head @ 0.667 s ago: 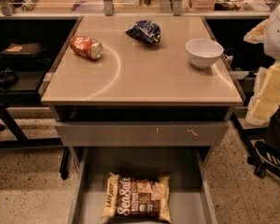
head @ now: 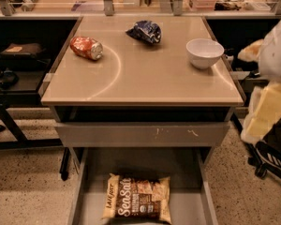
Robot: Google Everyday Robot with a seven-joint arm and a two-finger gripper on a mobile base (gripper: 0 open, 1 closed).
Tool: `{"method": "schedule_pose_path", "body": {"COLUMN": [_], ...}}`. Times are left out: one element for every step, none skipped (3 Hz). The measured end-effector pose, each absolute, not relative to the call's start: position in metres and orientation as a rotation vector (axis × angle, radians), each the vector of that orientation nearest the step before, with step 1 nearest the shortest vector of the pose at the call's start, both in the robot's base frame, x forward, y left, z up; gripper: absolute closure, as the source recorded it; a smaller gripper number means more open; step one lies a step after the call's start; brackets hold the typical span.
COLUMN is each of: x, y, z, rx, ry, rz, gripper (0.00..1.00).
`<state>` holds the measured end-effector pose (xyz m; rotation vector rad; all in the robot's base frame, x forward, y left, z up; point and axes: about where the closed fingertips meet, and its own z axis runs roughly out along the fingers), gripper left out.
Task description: Pick brown chip bag from middle drawer and place on counter
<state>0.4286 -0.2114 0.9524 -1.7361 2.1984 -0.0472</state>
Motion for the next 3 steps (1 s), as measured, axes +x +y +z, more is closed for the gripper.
{"method": "schedule_pose_path", "body": {"x": [0.406,0.378,0.378], "y": [-0.206,-0.207,-0.206], "z": [0.884,0.775,0.776], "rx": [-1.723,-1.699,-1.699], "ry": [2.123,2.066,2.068], "rz": [0.131,0.266,0.268], "gripper": [0.0,0.0,0.0]}}
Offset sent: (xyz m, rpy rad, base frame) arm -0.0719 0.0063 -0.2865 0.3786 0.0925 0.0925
